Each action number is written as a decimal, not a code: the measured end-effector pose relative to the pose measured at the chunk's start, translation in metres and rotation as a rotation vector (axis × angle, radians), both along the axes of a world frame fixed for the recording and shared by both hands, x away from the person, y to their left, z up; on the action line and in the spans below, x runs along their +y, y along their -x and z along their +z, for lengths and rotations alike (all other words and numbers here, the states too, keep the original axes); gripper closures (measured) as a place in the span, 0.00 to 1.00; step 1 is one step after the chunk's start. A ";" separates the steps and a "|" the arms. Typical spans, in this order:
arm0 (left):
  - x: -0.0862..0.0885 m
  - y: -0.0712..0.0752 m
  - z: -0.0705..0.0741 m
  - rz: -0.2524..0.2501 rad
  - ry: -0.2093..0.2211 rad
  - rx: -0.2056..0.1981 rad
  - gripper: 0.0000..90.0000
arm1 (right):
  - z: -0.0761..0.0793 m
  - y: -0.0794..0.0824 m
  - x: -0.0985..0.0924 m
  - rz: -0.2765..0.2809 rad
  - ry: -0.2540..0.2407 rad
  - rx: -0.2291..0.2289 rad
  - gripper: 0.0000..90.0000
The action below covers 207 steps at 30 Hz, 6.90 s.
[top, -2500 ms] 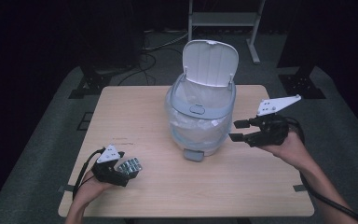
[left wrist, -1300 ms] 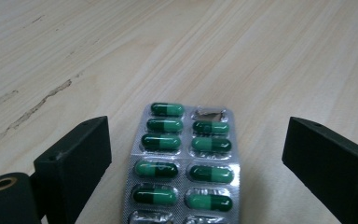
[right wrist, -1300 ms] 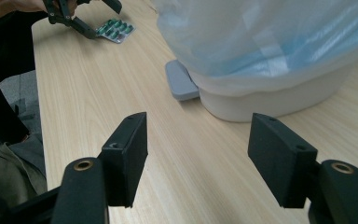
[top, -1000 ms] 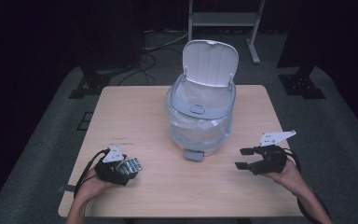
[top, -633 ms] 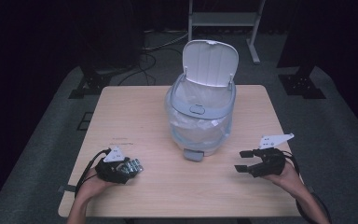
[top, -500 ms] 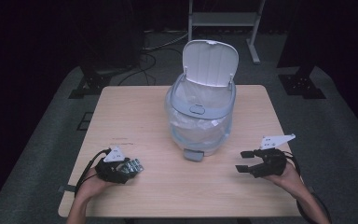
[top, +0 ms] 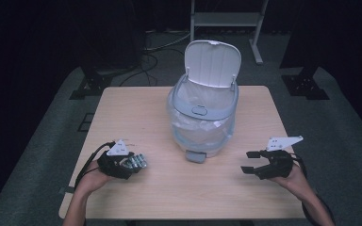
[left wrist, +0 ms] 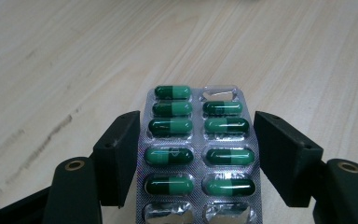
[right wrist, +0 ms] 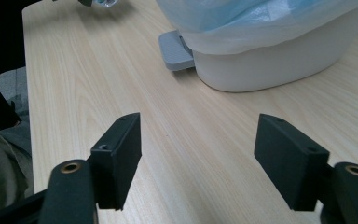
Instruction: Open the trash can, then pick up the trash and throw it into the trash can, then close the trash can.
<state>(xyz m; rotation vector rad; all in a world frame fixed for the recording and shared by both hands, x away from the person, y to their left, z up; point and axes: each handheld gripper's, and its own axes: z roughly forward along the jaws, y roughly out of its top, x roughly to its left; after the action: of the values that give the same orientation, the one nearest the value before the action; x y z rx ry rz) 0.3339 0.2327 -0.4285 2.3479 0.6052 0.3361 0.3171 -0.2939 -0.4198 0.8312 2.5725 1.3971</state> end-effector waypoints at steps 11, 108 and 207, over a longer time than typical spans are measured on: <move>-0.003 -0.006 0.032 -0.025 0.000 -0.003 0.37 | -0.003 0.000 0.001 -0.011 0.005 0.004 0.32; -0.117 -0.097 0.257 -0.222 -0.071 -0.096 0.37 | -0.029 -0.011 -0.012 -0.033 -0.004 0.086 0.32; -0.045 -0.068 0.193 -0.160 0.057 -0.044 0.20 | 0.029 -0.052 -0.025 -0.106 0.092 0.096 0.35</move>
<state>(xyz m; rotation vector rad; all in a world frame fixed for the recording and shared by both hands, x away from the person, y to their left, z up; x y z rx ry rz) 0.4017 0.1873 -0.2354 2.3099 0.3977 0.2932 0.3690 -0.3186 -0.3904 1.0267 2.5975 1.2287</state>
